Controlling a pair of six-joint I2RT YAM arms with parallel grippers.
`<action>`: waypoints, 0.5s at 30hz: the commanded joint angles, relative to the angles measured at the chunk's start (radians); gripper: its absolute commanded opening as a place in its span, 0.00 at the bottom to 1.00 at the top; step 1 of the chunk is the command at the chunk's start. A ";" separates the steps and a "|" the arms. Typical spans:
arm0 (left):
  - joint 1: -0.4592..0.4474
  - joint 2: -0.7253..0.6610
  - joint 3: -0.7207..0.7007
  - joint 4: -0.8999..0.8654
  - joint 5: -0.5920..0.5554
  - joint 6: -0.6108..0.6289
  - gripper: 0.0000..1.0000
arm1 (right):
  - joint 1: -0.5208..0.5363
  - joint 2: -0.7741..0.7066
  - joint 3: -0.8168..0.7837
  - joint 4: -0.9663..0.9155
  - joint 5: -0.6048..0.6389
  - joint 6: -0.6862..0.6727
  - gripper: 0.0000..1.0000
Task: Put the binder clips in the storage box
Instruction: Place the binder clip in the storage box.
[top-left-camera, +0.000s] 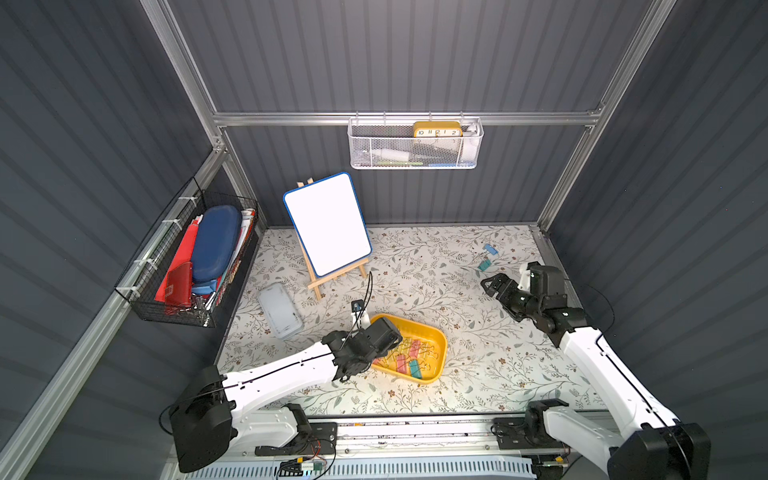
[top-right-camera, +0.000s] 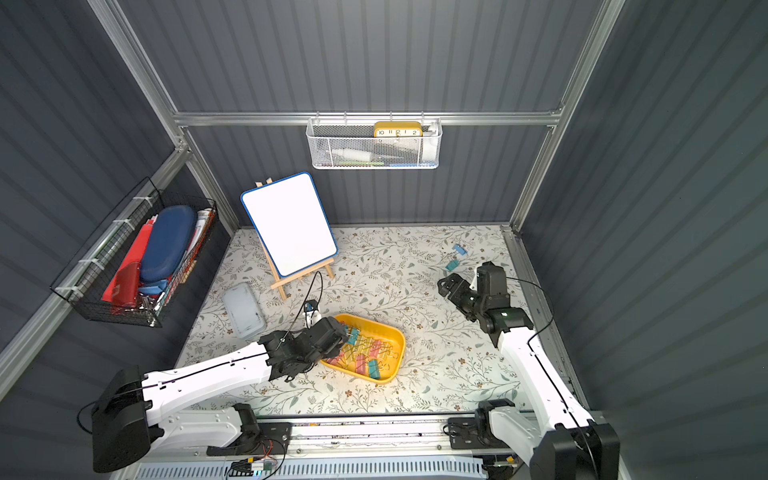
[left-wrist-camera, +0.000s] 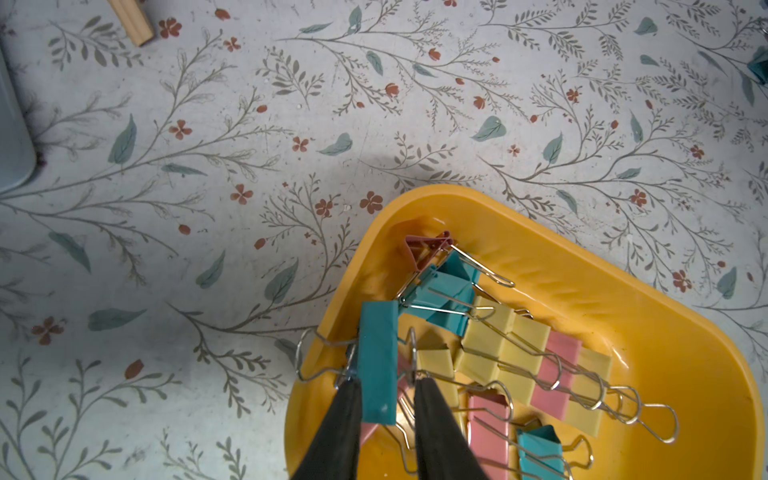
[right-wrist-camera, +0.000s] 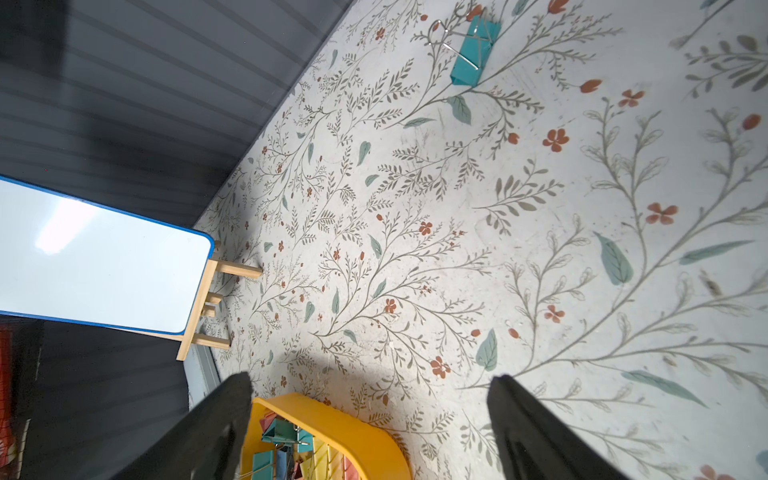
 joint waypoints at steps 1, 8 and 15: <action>0.036 -0.031 0.057 0.080 0.001 0.092 0.31 | 0.003 0.018 0.071 0.013 -0.037 -0.012 0.93; 0.298 -0.029 0.124 0.387 0.155 0.377 0.38 | 0.018 0.228 0.241 0.037 0.048 0.135 0.91; 0.518 0.110 0.074 0.805 0.373 0.504 0.43 | -0.033 0.649 0.623 -0.157 0.240 0.177 0.91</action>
